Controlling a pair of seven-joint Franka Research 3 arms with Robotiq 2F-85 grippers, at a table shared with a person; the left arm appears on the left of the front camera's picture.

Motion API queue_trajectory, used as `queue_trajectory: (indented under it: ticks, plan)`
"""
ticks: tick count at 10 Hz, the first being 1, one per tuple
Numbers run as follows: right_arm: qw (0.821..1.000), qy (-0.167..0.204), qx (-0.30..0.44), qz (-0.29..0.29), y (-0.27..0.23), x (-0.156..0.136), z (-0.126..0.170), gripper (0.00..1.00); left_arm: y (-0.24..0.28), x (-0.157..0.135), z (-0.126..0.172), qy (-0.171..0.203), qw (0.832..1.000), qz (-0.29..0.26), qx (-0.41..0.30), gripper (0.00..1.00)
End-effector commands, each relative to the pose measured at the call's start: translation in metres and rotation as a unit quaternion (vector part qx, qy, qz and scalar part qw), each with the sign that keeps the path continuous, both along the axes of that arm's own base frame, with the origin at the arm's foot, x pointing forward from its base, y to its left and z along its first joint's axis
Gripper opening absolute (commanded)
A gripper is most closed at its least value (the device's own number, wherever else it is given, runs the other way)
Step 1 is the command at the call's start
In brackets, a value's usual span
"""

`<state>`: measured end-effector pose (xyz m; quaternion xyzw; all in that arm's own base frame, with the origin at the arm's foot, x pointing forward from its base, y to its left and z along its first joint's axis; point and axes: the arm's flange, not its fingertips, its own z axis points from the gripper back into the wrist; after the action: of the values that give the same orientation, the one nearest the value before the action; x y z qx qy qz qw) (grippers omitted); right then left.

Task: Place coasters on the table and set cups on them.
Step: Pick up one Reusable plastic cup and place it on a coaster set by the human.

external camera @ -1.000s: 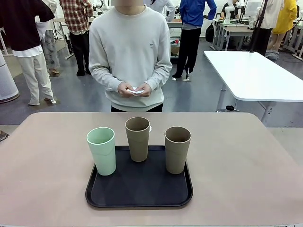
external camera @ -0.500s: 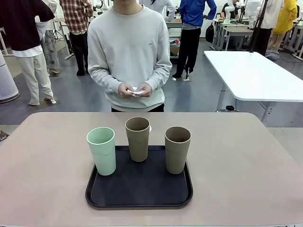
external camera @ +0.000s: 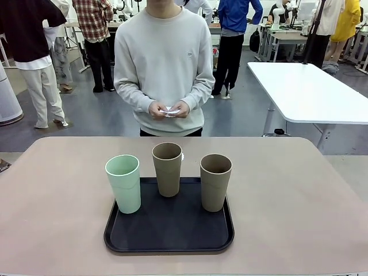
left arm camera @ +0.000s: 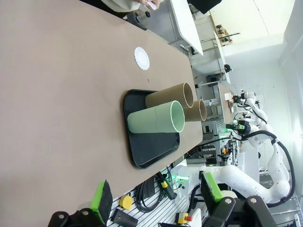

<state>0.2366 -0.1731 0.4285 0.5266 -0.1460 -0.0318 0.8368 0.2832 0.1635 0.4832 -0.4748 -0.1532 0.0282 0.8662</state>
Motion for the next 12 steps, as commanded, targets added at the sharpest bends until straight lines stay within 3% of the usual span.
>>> queue_trajectory:
  ticks: [1,8,9,10,11,12]
  plan:
    - [1.0,-0.004,0.001,-0.005,-0.001,0.003,0.0,1.0,0.002,0.001,0.001,-0.006,1.0,-0.003,-0.006,1.0]
    - [1.0,-0.004,0.001,-0.005,-0.001,0.003,0.0,1.0,0.0,0.0,0.0,0.0,1.0,0.0,0.0,1.0]
    - [1.0,-0.004,0.001,-0.005,-0.001,0.003,0.0,1.0,-0.006,0.013,0.015,-0.07,0.995,-0.062,0.043,1.0]
    - [1.0,-0.004,0.001,-0.005,-0.001,0.003,0.0,1.0,-0.023,0.032,0.029,-0.148,0.975,-0.106,0.125,1.0]
    - [1.0,-0.004,0.001,-0.005,-0.001,0.003,0.0,1.0,-0.046,0.049,0.049,-0.206,0.943,-0.179,0.19,1.0]
    - [1.0,-0.004,0.001,-0.005,-0.001,0.003,0.0,1.0,-0.072,0.057,0.067,-0.245,0.918,-0.205,0.234,1.0]
